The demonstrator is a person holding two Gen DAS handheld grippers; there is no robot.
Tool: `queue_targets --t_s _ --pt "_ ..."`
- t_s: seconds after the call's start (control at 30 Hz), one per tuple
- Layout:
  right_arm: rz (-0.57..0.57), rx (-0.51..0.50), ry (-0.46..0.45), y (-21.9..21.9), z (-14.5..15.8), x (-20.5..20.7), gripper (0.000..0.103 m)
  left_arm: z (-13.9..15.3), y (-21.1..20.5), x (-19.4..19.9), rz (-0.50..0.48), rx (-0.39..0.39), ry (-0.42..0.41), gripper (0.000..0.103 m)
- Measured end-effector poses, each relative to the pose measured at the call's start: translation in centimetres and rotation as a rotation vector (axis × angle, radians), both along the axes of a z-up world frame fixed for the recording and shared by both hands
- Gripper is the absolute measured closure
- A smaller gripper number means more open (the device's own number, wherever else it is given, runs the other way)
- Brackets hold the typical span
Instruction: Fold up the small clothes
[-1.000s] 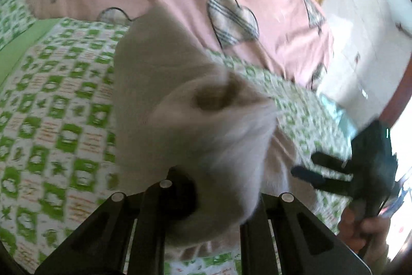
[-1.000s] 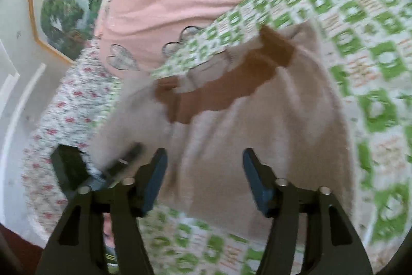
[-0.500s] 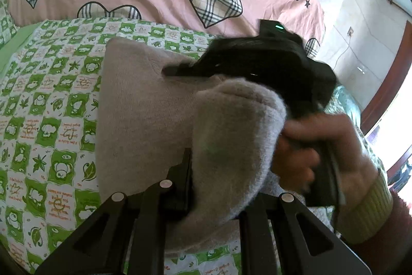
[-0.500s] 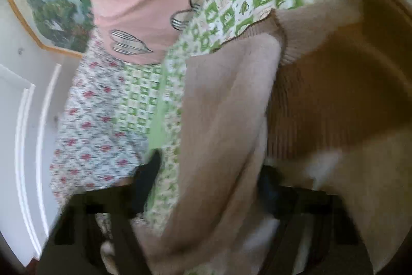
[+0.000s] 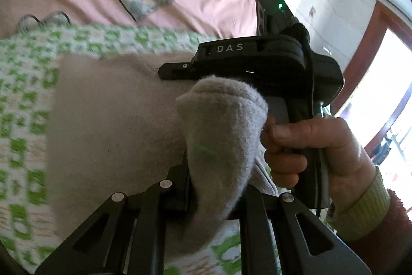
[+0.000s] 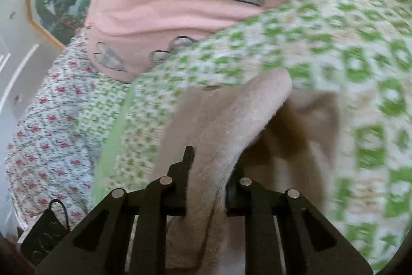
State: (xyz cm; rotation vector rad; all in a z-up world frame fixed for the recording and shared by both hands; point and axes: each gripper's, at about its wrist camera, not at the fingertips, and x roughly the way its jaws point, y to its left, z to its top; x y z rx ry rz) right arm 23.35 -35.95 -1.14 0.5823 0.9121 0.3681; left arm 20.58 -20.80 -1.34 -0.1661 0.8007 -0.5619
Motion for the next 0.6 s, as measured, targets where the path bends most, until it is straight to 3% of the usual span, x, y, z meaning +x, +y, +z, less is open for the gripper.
queue_targets --t_s 0.1,0.37,0.47,0.53,0.6 --pt "-0.027 -0.046 0.032 -1.1 -1.7 -0.7 0.084 -1.4 -1.4 -0.2 -0.017 0.022 0.026 0.090" --pt "-0.057 -0.058 0.017 -2.0 -2.4 -0.8 0.082 -1.6 -2.7 -1.0 -0.073 0.065 0.015 0.084" --pt "-0.098 -0.089 0.013 -3.2 -2.4 -1.6 0.079 -1.5 -1.7 -1.6 -0.090 0.050 0.044 0.074" --pt "-0.125 -0.121 0.004 -3.8 -2.0 -2.4 0.079 -1.2 -0.7 -2.4 -0.093 0.035 0.067 0.055" --pt "-0.150 -0.142 0.005 -4.3 -1.6 -3.3 0.078 -0.8 0.8 -3.2 -0.091 0.013 0.079 0.042"
